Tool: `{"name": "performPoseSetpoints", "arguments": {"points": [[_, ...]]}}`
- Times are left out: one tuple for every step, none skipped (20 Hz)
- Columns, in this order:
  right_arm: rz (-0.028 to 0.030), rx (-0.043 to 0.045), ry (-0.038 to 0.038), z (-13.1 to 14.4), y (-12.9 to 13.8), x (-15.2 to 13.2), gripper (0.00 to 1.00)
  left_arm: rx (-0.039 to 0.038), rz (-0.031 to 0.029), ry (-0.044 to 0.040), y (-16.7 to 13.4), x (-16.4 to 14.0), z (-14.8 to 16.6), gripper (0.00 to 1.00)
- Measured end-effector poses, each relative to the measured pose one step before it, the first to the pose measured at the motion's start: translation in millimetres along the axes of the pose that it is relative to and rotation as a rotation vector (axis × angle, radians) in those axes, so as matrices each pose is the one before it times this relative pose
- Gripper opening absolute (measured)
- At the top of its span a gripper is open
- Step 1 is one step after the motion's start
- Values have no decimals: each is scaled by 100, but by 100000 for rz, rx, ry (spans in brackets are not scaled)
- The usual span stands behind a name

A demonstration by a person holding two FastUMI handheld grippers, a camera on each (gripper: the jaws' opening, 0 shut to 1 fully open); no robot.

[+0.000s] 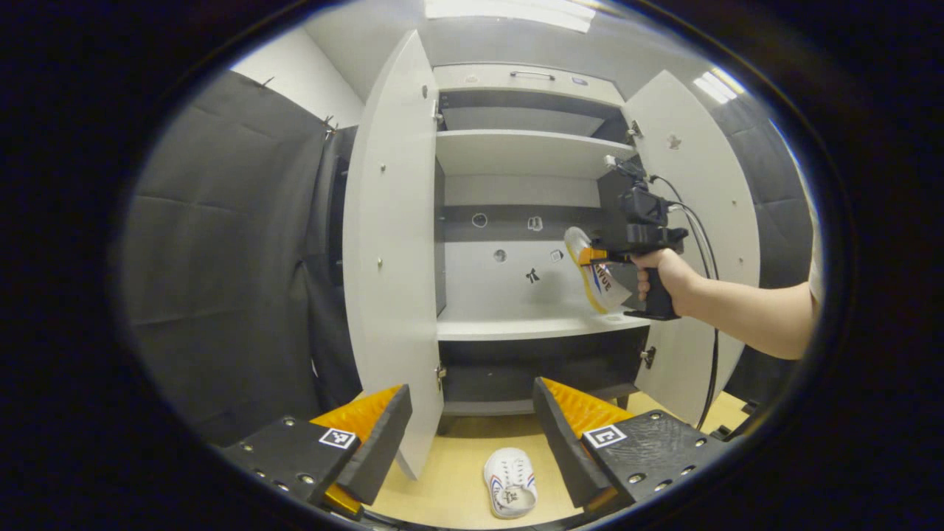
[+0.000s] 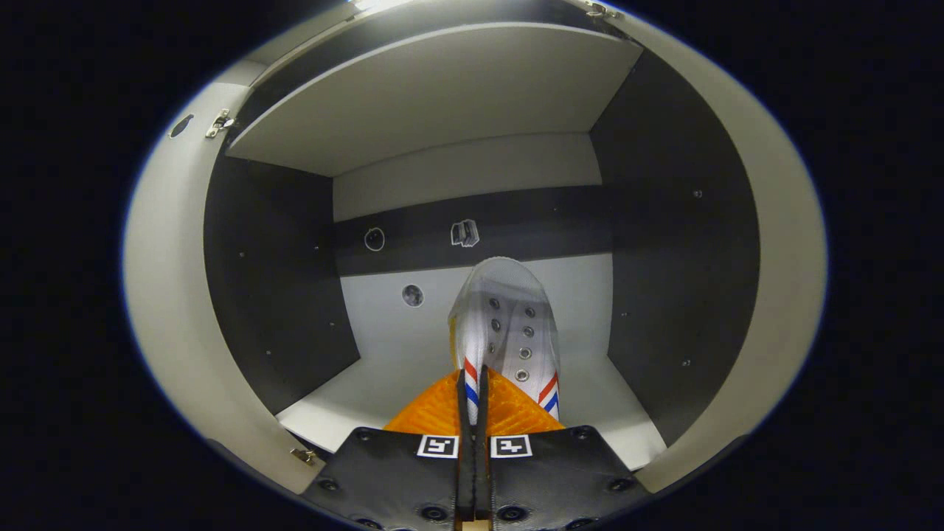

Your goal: Grab one shoe with the right hand and put it into the shoe cabinet, grab the other shoe with the left hand and put it into the shoe cabinet; then close the right door with the right hand and the left door with the left hand.

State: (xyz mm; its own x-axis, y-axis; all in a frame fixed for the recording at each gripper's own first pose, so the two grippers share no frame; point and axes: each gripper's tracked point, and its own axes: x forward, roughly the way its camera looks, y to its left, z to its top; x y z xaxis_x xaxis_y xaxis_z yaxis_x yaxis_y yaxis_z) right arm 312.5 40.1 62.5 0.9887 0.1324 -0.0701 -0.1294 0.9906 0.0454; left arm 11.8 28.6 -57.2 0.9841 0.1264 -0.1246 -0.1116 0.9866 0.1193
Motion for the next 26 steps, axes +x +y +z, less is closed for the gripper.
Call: {"name": "performPoseSetpoints", "arguments": {"points": [[57, 407, 967, -365, -266, 706, 2, 135, 1518, 147, 24, 353, 109, 94], [-406, 600, 1011, -276, -197, 672, 2, -316, 1473, 504, 44, 426, 104, 94], [-259, 573, 1004, -213, -68, 795, 2, -637, 1531, 1283, 18, 373, 122, 94], [174, 638, 493, -88, -36, 770, 1, -874, 1501, 17, 26, 244, 203, 96], [557, 117, 597, -290, 48, 698, 2, -868, 967, -1025, 10, 49, 334, 95], [289, 21, 1455, -428, 9, 595, 1, 337, 936, 642, -70, 288, -87, 94], [256, 53, 1543, -432, -19, 424, 1, 1817, 1594, 1937, 106, 329, -237, 94], [491, 82, 1759, -381, -3, 496, 2, 1371, 1692, 1203, 265, 294, -93, 94], [702, -147, -701, 68, 66, 626, 2, 459, 702, -552, 33, 84, 319, 94], [-818, 130, 232, -325, -185, 438, 2, 46, 675, -1098, -58, -54, 244, 95], [-752, 745, 924, -331, -20, 281, 2, -117, 1248, -560, 153, 34, 241, 94], [-803, 738, 583, -241, -41, 15, 2, -533, 1529, 145, 274, 34, -9, 94], [-95, 973, 706, -87, -66, 537, 3, -912, 1358, 440, 174, -44, -264, 94], [76, 763, 737, -233, 49, 286, 3, -926, 1394, 617, 201, -8, -95, 94], [127, 439, 512, -138, 30, 263, 5, -743, 1361, 566, 256, -163, -284, 94], [501, 1139, 1352, -260, 76, 148, 7, -719, 925, 834, 261, -224, -112, 94], [207, 995, 706, -179, 15, 309, 7, -827, 386, 563, 224, -247, -57, 94], [-608, 192, -324, 150, -162, 182, 13, -566, 291, 373, 203, -407, -116, 94], [809, 337, -2173, 593, 188, -3, 13, -146, 353, 714, 337, -230, -257, 94], [975, 632, -2101, 634, 290, -294, 13, 146, 408, 923, 340, -211, -403, 94], [967, 64, -1102, 286, 243, -660, 24, 205, 432, 597, 389, -174, -293, 94], [1814, -1033, 394, -116, 610, -528, 61, 269, 259, 585, 208, -169, -206, 94], [559, -2156, 1060, -273, 409, -1230, 80, 263, -320, 749, 46, 0, -207, 94], [-544, -3065, 176, -191, 4, -577, 99, 801, -1308, 682, -27, -198, -375, 95], [-658, -3614, -1436, 64, 40, -1129, 98, 1289, -645, -55, 15, -244, -68, 95], [-501, -3733, -2230, 80, 288, -1067, 98, 566, -445, -333, 153, -225, -177, 95]]}}
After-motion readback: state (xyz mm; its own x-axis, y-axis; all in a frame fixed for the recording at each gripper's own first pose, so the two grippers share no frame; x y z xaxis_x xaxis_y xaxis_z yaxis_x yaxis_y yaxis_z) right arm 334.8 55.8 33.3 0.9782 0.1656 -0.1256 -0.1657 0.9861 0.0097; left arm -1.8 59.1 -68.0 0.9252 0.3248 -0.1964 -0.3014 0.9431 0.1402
